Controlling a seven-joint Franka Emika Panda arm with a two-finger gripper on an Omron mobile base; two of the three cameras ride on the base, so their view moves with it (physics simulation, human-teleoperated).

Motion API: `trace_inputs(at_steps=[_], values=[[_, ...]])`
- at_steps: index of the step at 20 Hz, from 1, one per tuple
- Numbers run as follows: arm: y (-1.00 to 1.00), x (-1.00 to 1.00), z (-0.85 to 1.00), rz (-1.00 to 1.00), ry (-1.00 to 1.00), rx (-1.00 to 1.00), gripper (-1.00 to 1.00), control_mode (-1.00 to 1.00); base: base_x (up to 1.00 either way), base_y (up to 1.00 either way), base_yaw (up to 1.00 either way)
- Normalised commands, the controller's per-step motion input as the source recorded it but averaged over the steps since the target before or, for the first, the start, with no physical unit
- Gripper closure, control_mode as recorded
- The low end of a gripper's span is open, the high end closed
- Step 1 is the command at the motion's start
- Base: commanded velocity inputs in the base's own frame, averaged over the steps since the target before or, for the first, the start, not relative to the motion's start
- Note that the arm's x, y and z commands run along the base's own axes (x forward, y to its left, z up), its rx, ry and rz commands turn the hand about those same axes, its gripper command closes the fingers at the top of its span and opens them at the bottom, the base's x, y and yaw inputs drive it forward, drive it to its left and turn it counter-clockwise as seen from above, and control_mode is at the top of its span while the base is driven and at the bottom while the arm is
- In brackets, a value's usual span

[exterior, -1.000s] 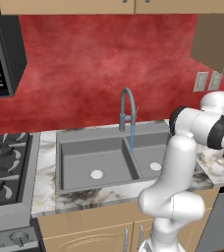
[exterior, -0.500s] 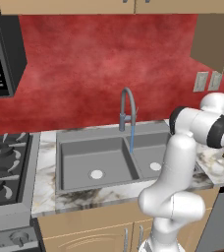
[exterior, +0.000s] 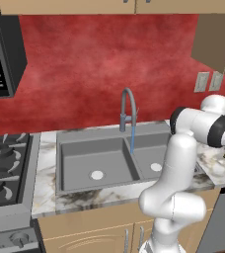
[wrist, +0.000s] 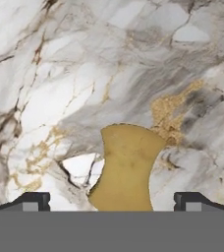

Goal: Soak the sponge with water for a few seconds and then drop it inside the sink.

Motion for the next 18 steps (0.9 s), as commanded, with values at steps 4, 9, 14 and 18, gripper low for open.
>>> trace_inputs(at_steps=[4, 9, 14, 18], values=[[-0.04, 0.00, -0.25, -0.02, 0.00, 0.00, -1.00, -1.00, 0.00, 0.00, 0.00], [-0.07, 0.00, -0.26, -0.02, 0.00, 0.00, -1.00, -1.00, 0.00, 0.00, 0.00], [-0.05, 0.00, -0.24, -0.02, 0.00, 0.00, -1.00, -1.00, 0.00, 0.00, 0.00], [-0.03, 0.00, -0.13, -0.02, 0.00, 0.00, -1.00, -1.00, 0.00, 0.00, 0.00]])
